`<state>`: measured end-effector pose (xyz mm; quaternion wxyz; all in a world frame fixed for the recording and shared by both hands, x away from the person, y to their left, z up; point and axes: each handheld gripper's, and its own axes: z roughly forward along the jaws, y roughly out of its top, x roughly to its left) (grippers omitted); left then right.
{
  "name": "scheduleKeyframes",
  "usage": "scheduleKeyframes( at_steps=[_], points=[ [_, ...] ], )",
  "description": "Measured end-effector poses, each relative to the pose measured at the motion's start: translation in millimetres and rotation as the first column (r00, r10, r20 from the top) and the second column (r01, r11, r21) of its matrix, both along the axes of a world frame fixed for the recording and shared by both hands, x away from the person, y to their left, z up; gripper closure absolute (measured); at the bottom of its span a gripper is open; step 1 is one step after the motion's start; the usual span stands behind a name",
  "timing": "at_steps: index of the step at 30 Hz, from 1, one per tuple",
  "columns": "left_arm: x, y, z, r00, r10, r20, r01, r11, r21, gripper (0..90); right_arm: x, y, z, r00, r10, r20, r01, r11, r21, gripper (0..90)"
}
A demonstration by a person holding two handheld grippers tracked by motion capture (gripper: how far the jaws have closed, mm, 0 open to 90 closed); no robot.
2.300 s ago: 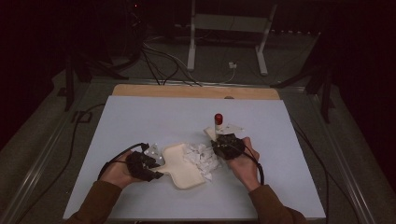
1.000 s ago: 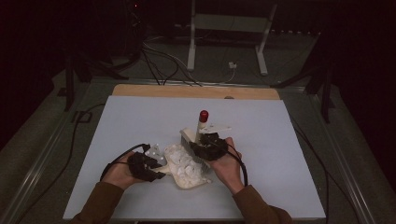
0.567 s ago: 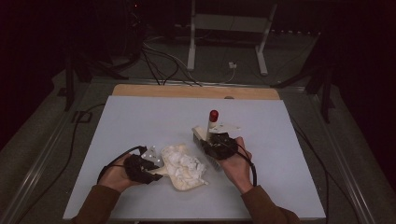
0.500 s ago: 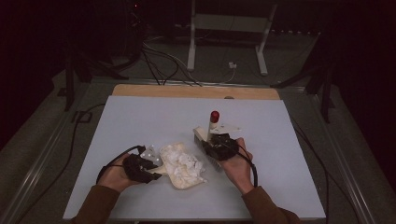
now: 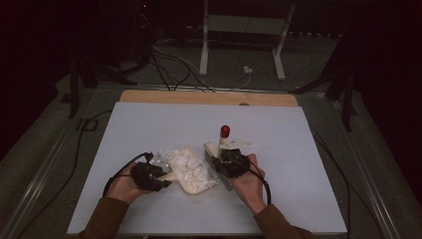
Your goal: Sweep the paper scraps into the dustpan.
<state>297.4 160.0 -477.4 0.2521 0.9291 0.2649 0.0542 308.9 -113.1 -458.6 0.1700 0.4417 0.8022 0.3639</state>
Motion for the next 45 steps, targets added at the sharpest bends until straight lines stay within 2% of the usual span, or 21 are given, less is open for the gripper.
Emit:
scheduleKeyframes(
  at_steps=[7, 14, 22, 30, 35, 41, 45],
  points=[
    [-2.7, -4.2, 0.4, 0.9997, -0.022, 0.005, 0.022, 0.9998, -0.001, 66.2, 0.9, 16.5, 0.0, 0.9998, 0.013, -0.016, -0.012, 0.999, 0.033, 66.5],
    [-3.9, -5.2, 0.1, 0.9994, -0.032, 0.010, 0.032, 0.9995, -0.001, 66.2, -0.1, 29.2, 4.2, 0.9992, 0.039, -0.012, -0.038, 0.998, 0.041, 66.6],
    [-4.4, -5.4, -0.5, 0.9991, -0.039, 0.015, 0.039, 0.9992, -0.007, 66.2, -1.5, 36.5, 8.2, 0.9952, 0.087, -0.045, -0.084, 0.994, 0.073, 66.6],
    [-5.4, -0.8, -3.5, 0.9990, -0.040, 0.018, 0.041, 0.9984, -0.039, 66.3, 7.0, 22.3, 16.0, 0.9955, 0.088, -0.037, -0.085, 0.994, 0.075, 66.5],
    [-6.4, 1.0, -2.4, 0.9987, -0.039, 0.032, 0.041, 0.9980, -0.048, 66.4, 9.6, 9.6, 21.7, 0.9980, 0.061, -0.018, -0.060, 0.995, 0.084, 66.5],
    [-7.2, 6.4, 0.7, 0.9986, -0.030, 0.045, 0.033, 0.9975, -0.063, 66.5, 12.1, -6.0, 26.8, 0.9991, 0.041, -0.013, -0.039, 0.993, 0.110, 66.5],
    [-9.0, 12.0, 4.1, 0.9982, -0.022, 0.055, 0.027, 0.9966, -0.078, 66.5, 12.6, -12.2, 27.7, 0.9996, 0.027, -0.009, -0.026, 0.994, 0.111, 66.5]
  ],
)
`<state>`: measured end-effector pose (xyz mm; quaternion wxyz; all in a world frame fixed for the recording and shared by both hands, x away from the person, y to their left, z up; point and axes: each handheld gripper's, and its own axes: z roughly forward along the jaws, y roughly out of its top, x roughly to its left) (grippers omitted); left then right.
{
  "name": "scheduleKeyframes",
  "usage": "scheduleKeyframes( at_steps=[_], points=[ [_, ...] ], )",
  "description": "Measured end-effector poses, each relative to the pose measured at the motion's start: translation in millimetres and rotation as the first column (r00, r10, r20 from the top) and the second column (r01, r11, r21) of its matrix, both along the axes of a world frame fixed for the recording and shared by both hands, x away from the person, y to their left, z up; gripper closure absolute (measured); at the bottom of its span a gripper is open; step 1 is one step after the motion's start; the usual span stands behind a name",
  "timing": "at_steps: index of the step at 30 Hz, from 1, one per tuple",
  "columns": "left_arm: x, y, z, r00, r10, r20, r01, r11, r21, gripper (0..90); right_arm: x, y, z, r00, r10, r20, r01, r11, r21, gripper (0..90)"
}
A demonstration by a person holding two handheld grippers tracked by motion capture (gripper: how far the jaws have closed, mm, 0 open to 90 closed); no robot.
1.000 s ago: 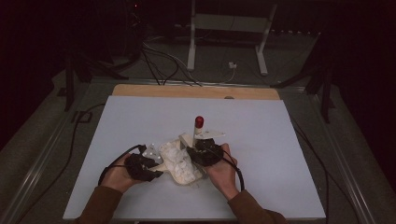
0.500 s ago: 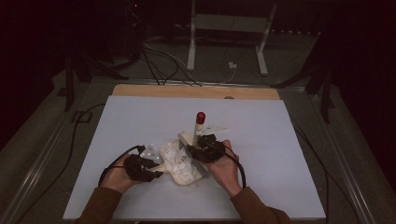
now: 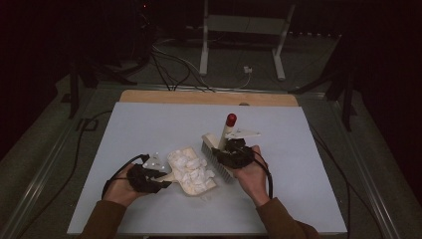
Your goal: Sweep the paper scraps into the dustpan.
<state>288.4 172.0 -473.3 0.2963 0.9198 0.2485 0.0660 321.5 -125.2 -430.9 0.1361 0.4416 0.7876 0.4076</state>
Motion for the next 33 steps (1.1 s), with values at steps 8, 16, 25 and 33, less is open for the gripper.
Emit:
scheduleKeyframes(
  at_steps=[8, 16, 25, 33],
  points=[
    [-9.8, 16.2, 3.5, 0.9999, -0.011, 0.007, 0.011, 0.9999, 0.001, 66.5, -0.4, -8.0, -5.0, 0.9998, -0.019, -0.006, 0.019, 1.000, -0.010, 66.5],
    [-28.2, 32.0, 2.5, 0.9996, -0.028, -0.007, 0.028, 0.9993, 0.026, 66.4, -2.1, -7.1, -11.9, 0.9997, -0.016, -0.019, 0.015, 1.000, -0.026, 66.5],
    [-45.6, 40.3, 1.1, 0.9981, -0.057, -0.025, 0.058, 0.9976, 0.037, 66.4, -4.8, 0.9, -18.5, 0.9997, -0.002, -0.023, 0.001, 0.999, -0.048, 66.5],
    [-50.0, 29.6, -2.7, 0.9953, -0.093, -0.025, 0.095, 0.9938, 0.058, 66.4, -9.0, 9.6, -25.1, 0.9997, 0.009, -0.021, -0.010, 0.997, -0.077, 66.5]
  ],
)
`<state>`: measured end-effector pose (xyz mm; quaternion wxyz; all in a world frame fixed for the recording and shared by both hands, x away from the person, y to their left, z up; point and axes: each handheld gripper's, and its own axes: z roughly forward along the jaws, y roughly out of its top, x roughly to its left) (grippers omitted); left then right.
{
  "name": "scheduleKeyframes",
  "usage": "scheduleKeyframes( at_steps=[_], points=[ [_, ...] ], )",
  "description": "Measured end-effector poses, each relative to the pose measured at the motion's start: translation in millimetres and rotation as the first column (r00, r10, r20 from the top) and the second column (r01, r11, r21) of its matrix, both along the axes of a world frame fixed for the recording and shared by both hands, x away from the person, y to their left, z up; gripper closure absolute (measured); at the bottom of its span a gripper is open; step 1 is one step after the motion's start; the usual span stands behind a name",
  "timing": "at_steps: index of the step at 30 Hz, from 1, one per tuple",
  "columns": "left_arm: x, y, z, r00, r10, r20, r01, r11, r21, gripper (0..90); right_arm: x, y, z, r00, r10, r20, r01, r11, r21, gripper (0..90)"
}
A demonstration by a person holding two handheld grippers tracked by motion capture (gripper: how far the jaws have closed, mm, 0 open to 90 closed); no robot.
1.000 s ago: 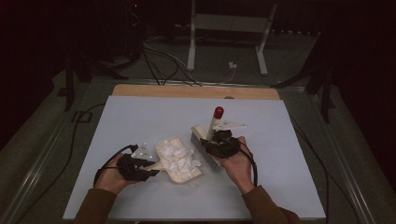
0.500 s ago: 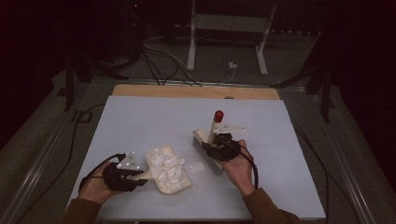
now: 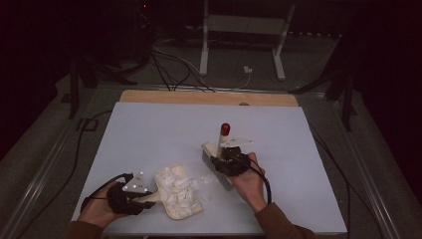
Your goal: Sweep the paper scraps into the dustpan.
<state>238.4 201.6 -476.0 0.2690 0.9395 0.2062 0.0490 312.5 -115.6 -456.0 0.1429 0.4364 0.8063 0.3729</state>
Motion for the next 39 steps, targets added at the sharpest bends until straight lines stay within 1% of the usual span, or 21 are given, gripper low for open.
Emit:
scheduleKeyframes(
  at_steps=[5, 11, 13, 15, 19, 22, 26, 29, 31, 34, 37, 39],
  points=[
    [2.9, -11.5, -0.2, 0.9999, -0.010, 0.003, 0.010, 0.9998, 0.015, 66.4, -7.1, 8.5, -1.8, 0.9996, 0.026, 0.009, -0.026, 1.000, -0.010, 66.5],
    [9.0, -24.7, -2.4, 1.0000, -0.004, 0.005, 0.004, 0.9999, 0.011, 66.3, -16.4, 22.1, -2.4, 0.9983, 0.058, 0.007, -0.058, 0.998, -0.002, 66.5],
    [11.1, -27.6, -3.2, 1.0000, -0.002, 0.003, 0.002, 1.0000, 0.008, 66.3, -18.4, 26.0, -2.6, 0.9978, 0.065, 0.008, -0.065, 0.998, 0.004, 66.5],
    [12.7, -30.4, -4.0, 1.0000, -0.001, 0.004, 0.000, 1.0000, 0.006, 66.3, -19.5, 29.0, -2.3, 0.9973, 0.073, -0.003, -0.073, 0.997, 0.021, 66.5],
    [14.0, -31.7, -3.8, 1.0000, -0.002, 0.004, 0.002, 1.0000, 0.005, 66.3, -20.3, 31.3, 1.2, 0.9967, 0.081, 0.005, -0.082, 0.996, 0.033, 66.5],
    [14.1, -31.3, -3.4, 1.0000, -0.003, 0.005, 0.003, 1.0000, 0.006, 66.3, -18.8, 28.0, 5.6, 0.9971, 0.073, 0.021, -0.073, 0.997, 0.021, 66.5],
    [14.6, -30.7, -4.3, 1.0000, 0.001, 0.006, -0.001, 1.0000, 0.004, 66.3, -15.8, 18.7, 11.2, 0.9986, 0.047, 0.026, -0.048, 0.998, 0.029, 66.5],
    [15.6, -30.1, -4.8, 1.0000, 0.007, 0.005, -0.007, 0.9999, 0.007, 66.3, -13.7, 11.0, 14.6, 0.9992, 0.024, 0.032, -0.025, 0.999, 0.044, 66.5],
    [16.2, -30.4, -5.0, 0.9999, 0.011, 0.004, -0.011, 0.9999, 0.005, 66.3, -12.1, 7.1, 16.6, 0.9993, 0.007, 0.036, -0.008, 0.999, 0.043, 66.5],
    [17.4, -31.3, -4.6, 0.9999, 0.012, 0.007, -0.012, 0.9999, 0.009, 66.3, -9.9, 3.5, 17.7, 0.9991, -0.008, 0.041, 0.006, 0.999, 0.043, 66.5],
    [18.5, -32.5, -4.2, 0.9999, 0.013, 0.008, -0.013, 0.9999, 0.010, 66.3, -8.3, 0.0, 18.6, 0.9975, -0.029, 0.065, 0.028, 0.999, 0.021, 66.5],
    [19.3, -33.0, -4.1, 0.9999, 0.013, 0.009, -0.013, 0.9999, 0.011, 66.3, -6.5, -3.4, 18.4, 0.9972, -0.041, 0.062, 0.039, 0.999, 0.026, 66.5]
  ],
)
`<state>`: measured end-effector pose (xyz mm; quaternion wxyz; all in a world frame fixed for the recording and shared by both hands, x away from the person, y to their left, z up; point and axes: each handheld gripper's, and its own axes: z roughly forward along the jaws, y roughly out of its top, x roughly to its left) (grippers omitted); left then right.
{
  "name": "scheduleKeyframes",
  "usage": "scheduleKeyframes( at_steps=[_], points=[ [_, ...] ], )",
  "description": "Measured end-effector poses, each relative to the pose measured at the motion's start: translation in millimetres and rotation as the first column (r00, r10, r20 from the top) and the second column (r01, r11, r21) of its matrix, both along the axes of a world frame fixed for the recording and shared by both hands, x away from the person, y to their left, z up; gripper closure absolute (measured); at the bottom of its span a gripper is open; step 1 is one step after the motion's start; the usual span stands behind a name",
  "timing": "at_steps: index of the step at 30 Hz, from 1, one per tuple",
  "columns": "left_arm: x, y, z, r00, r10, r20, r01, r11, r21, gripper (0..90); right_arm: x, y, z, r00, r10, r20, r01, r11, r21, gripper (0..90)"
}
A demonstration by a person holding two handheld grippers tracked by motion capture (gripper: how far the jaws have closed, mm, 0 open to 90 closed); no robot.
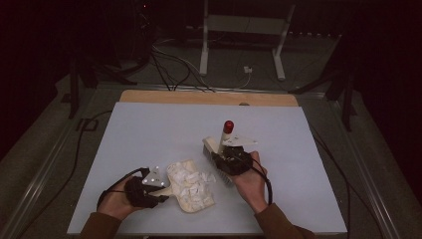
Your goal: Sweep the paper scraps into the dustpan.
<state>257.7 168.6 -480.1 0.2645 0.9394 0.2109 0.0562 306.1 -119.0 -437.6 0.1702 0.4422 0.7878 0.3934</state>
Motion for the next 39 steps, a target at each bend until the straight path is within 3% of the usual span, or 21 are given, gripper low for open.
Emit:
scheduleKeyframes(
  at_steps=[3, 7, 10, 17, 26, 31, 39],
  points=[
    [1.3, -1.0, -0.6, 1.0000, 0.004, 0.001, -0.004, 1.0000, -0.001, 66.3, 2.8, -3.0, -3.0, 0.9996, -0.026, 0.005, 0.027, 0.999, -0.040, 66.5],
    [3.3, -3.1, -2.5, 0.9999, 0.011, -0.003, -0.011, 0.9999, -0.008, 66.3, 4.4, -3.3, -13.6, 0.9988, -0.043, -0.025, 0.041, 0.997, -0.070, 66.5],
    [4.9, -5.4, -2.8, 0.9999, 0.015, -0.001, -0.015, 0.9998, -0.009, 66.3, -0.1, 1.5, -21.3, 0.9991, -0.021, -0.037, 0.018, 0.998, -0.058, 66.5],
    [8.4, -13.2, -5.9, 0.9996, 0.028, 0.002, -0.028, 0.9994, -0.023, 66.3, -13.3, 23.1, -21.9, 0.9990, 0.036, -0.027, -0.038, 0.997, -0.073, 66.4],
    [9.0, -15.4, -6.1, 0.9995, 0.029, 0.008, -0.029, 0.9991, -0.030, 66.3, -14.4, 34.7, -14.2, 0.9958, 0.065, -0.064, -0.064, 0.998, 0.012, 66.5],
    [8.4, -15.3, -6.6, 0.9995, 0.030, 0.012, -0.030, 0.9989, -0.035, 66.3, -14.2, 38.3, -13.2, 0.9951, 0.076, -0.064, -0.076, 0.997, 0.004, 66.5],
    [8.7, -15.0, -7.7, 0.9993, 0.036, 0.003, -0.036, 0.9985, -0.042, 66.3, -8.2, 21.7, -0.2, 0.9978, 0.048, -0.046, -0.047, 0.999, 0.022, 66.5]
  ],
)
